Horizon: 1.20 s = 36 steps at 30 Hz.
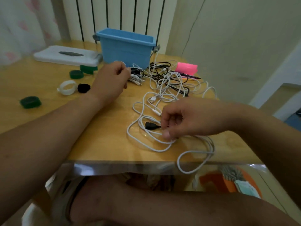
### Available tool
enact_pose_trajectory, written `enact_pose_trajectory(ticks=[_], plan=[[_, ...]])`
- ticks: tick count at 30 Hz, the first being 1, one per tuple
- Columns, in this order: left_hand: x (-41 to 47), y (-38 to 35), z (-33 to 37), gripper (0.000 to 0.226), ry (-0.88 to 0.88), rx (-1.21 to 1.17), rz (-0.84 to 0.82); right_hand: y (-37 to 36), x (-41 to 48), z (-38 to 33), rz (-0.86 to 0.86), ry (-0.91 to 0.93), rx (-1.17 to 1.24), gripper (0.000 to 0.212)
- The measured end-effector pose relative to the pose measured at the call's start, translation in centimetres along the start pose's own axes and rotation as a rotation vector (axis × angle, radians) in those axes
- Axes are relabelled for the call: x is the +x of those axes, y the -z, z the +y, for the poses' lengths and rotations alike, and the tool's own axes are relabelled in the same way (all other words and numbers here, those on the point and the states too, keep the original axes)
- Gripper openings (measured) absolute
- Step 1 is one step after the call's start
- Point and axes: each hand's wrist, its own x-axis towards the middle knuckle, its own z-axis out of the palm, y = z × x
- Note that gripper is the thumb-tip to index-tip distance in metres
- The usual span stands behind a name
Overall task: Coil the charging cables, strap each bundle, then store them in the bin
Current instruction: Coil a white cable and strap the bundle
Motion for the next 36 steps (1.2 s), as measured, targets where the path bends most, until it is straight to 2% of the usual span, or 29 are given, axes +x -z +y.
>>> enact_pose_trajectory(ticks=[2, 6, 10, 14, 18, 20, 23, 25, 28, 30, 33, 34, 36], plan=[[0.0, 0.0, 0.0, 0.036, 0.002, -0.011, 0.003, -0.9, 0.5, 0.1, -0.071, -0.001, -0.058, 0.021], [-0.1, 0.1, 0.2, 0.035, -0.012, -0.018, -0.004, -1.0, 1.3, 0.5, -0.048, -0.001, -0.089, 0.009], [-0.1, 0.1, 0.4, 0.033, -0.024, -0.046, -0.02, 1.0, 1.2, 0.8, 0.017, -0.02, -0.015, 0.012], [-0.7, 0.0, 2.2, 0.032, -0.019, -0.204, -0.099, 3.9, 1.9, 2.0, 0.319, -0.089, 0.064, 0.017], [-1.4, -0.7, 4.0, 0.061, 0.065, -0.325, -0.31, 5.1, 4.5, 1.8, 0.653, -0.053, 0.145, 0.017], [-1.7, -0.8, 4.3, 0.056, 0.08, -0.359, -0.329, 4.8, 6.3, 0.8, 0.734, 0.002, 0.16, 0.014], [-1.2, -0.4, 3.7, 0.036, 0.087, -0.425, -0.252, 4.1, 9.2, -0.2, 0.695, 0.065, 0.17, 0.007], [-0.7, 0.1, 3.1, 0.031, 0.128, -0.467, -0.175, 4.2, 10.5, -0.3, 0.648, 0.086, 0.279, 0.003], [-0.1, 0.5, 2.4, 0.03, 0.177, -0.54, -0.092, 4.4, 11.9, -0.3, 0.6, 0.102, 0.41, 0.016], [0.1, 0.5, 2.0, 0.03, 0.116, -0.47, -0.038, 4.2, 12.9, -0.4, 0.605, 0.077, 0.556, 0.022], [0.5, 0.5, 1.0, 0.028, -0.08, -0.127, 0.011, 3.6, 14.7, -0.3, 0.635, -0.018, 0.755, 0.047], [0.5, 0.6, 0.8, 0.026, -0.138, -0.038, 0.001, 3.2, 15.2, -0.2, 0.632, -0.036, 0.824, 0.049], [0.6, 0.9, 0.9, 0.027, -0.168, 0.0, -0.003, 2.0, 16.0, 0.0, 0.631, -0.023, 0.996, 0.039]])
